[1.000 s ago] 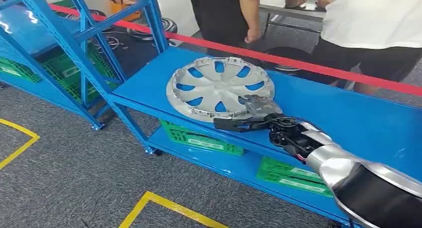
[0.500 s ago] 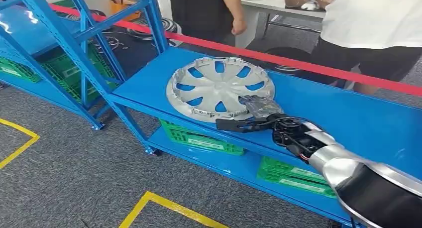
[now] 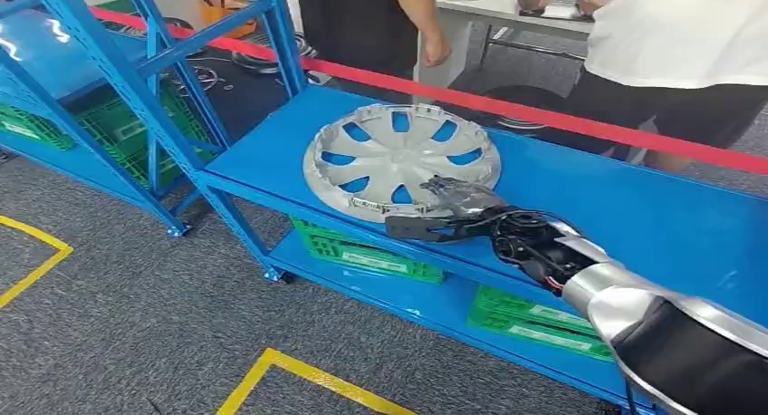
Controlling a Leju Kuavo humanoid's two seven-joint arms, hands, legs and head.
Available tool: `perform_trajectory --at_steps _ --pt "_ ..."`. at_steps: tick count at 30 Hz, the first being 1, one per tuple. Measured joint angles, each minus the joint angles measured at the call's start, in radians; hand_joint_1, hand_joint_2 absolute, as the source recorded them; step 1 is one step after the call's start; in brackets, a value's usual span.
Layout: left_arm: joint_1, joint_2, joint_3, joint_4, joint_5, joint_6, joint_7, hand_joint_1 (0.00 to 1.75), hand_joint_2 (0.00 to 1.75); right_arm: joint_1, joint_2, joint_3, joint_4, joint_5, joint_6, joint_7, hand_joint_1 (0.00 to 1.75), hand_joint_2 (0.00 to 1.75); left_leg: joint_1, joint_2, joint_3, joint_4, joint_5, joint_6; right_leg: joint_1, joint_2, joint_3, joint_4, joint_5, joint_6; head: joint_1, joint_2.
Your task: Take the parts from the cabinet and place them on the table.
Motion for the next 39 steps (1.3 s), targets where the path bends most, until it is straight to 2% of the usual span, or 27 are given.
perform_trajectory --at_steps 1,2,3,9,10,13,18,21,23,26,27,31,32,33,34,35,39 --pt "0.000 -0.001 0.000 0.000 -0.001 0.000 -0.003 0.00 0.00 0.000 -0.002 -0.002 -0.005 -0.005 0.003 0.000 1.50 1.75 0.000 0.000 0.000 0.000 0.000 0.000 0.000 0.000 0.000 0.000 0.000 0.000 0.000 0.000" --pt "0.000 -0.002 0.000 0.000 -0.003 -0.002 -0.005 0.00 0.00 0.000 -0.006 -0.005 -0.011 -0.008 0.005 0.000 1.55 1.75 0.000 0.000 0.000 0.000 0.000 0.000 0.000 0.000 0.000 0.000 0.000 0.000 0.000 0.000" --pt "0.000 -0.002 0.000 0.000 -0.003 -0.003 -0.006 0.00 0.00 0.000 -0.009 -0.006 -0.014 -0.012 0.005 0.000 1.69 1.75 0.000 0.000 0.000 0.000 0.000 0.000 0.000 0.000 0.000 0.000 0.000 0.000 0.000 0.000" --pt "0.000 -0.001 0.000 0.000 -0.013 -0.003 0.002 0.00 0.00 -0.001 -0.024 -0.008 -0.036 -0.028 0.004 -0.001 1.69 1.75 0.000 0.000 0.000 0.000 0.000 0.000 0.000 0.000 0.000 0.000 0.000 0.000 0.000 0.000" --pt "0.000 -0.001 0.000 0.000 -0.013 -0.003 0.002 0.00 0.00 -0.001 -0.024 -0.009 -0.037 -0.028 0.004 -0.001 1.75 1.75 0.000 0.000 0.000 0.000 0.000 0.000 0.000 0.000 0.000 0.000 0.000 0.000 0.000 0.000" --pt "0.000 -0.001 0.000 -0.001 -0.013 -0.003 0.003 0.00 0.00 0.000 -0.031 -0.009 -0.045 -0.028 0.004 -0.002 1.61 1.75 0.000 0.000 0.000 0.000 0.000 0.000 0.000 0.000 0.000 0.000 0.000 0.000 0.000 0.000" --pt "0.000 0.000 0.000 -0.005 -0.013 -0.003 0.010 0.00 0.00 0.001 -0.034 -0.008 -0.053 -0.050 -0.002 -0.004 1.64 1.75 0.000 0.000 0.000 0.000 0.000 0.000 0.000 0.000 0.000 0.000 0.000 0.000 0.000 0.000" --pt "0.000 0.000 0.000 -0.008 -0.010 -0.003 0.013 0.00 0.00 0.000 -0.034 -0.007 -0.062 -0.069 -0.005 -0.005 1.61 1.75 0.000 0.000 0.000 0.000 0.000 0.000 0.000 0.000 0.000 0.000 0.000 0.000 0.000 0.000" --pt "0.000 0.000 0.000 -0.009 -0.005 0.002 0.013 0.00 0.00 0.000 -0.036 -0.005 -0.069 -0.090 -0.007 -0.001 1.52 1.75 0.000 0.000 0.000 0.000 0.000 0.000 0.000 0.000 0.000 0.000 0.000 0.000 0.000 0.000" --pt "0.000 0.000 0.000 -0.009 0.000 0.006 0.010 0.00 0.00 -0.001 -0.040 -0.002 -0.084 -0.107 -0.010 0.010 1.59 1.75 0.000 0.000 0.000 0.000 0.000 0.000 0.000 0.000 0.000 0.000 0.000 0.000 0.000 0.000" --pt "-0.001 0.000 0.000 -0.009 0.000 0.006 0.007 0.00 0.00 -0.001 -0.043 0.000 -0.089 -0.112 -0.010 0.014 1.40 1.75 0.000 0.000 0.000 0.000 0.000 0.000 0.000 0.000 0.000 0.000 0.000 0.000 0.000 0.000" --pt "-0.001 0.000 0.000 -0.009 0.000 0.006 0.007 0.00 0.00 -0.001 -0.043 0.000 -0.090 -0.112 -0.010 0.015 1.40 1.75 0.000 0.000 0.000 0.000 0.000 0.000 0.000 0.000 0.000 0.000 0.000 0.000 0.000 0.000" --pt "-0.001 0.000 0.000 -0.009 0.000 0.006 0.007 0.00 0.00 -0.001 -0.043 0.000 -0.091 -0.112 -0.009 0.015 1.17 1.75 0.000 0.000 0.000 0.000 0.000 0.000 0.000 0.000 0.000 0.000 0.000 0.000 0.000 0.000" --pt "-0.001 0.000 -0.001 -0.009 0.000 0.006 0.005 0.00 0.00 -0.001 -0.045 0.002 -0.095 -0.113 -0.009 0.017 1.17 1.75 0.000 0.000 0.000 0.000 0.000 0.000 0.000 0.000 0.000 0.000 0.000 0.000 0.000 0.000" --pt "-0.001 0.000 -0.002 -0.009 0.002 0.006 0.005 0.00 0.00 -0.002 -0.050 0.009 -0.110 -0.123 -0.003 0.031 0.77 1.75 0.000 0.000 0.000 0.000 0.000 0.000 0.000 0.000 0.000 0.000 0.000 0.000 0.000 0.000" --pt "-0.002 0.001 -0.005 -0.009 0.003 0.006 0.005 0.00 0.00 -0.001 -0.055 0.017 -0.121 -0.130 0.005 0.041 0.00 1.75 0.000 0.000 0.000 0.000 0.000 0.000 0.000 0.000 0.000 0.000 0.000 0.000 0.000 0.000" --pt "-0.006 0.002 -0.006 -0.009 0.008 0.009 0.005 0.00 0.00 -0.006 -0.060 0.028 -0.139 -0.137 0.009 0.052 0.00 1.75 0.000 0.000 0.000 0.000 0.000 0.000 0.000 0.000 0.000 0.000 0.000 0.000 0.000 0.000"
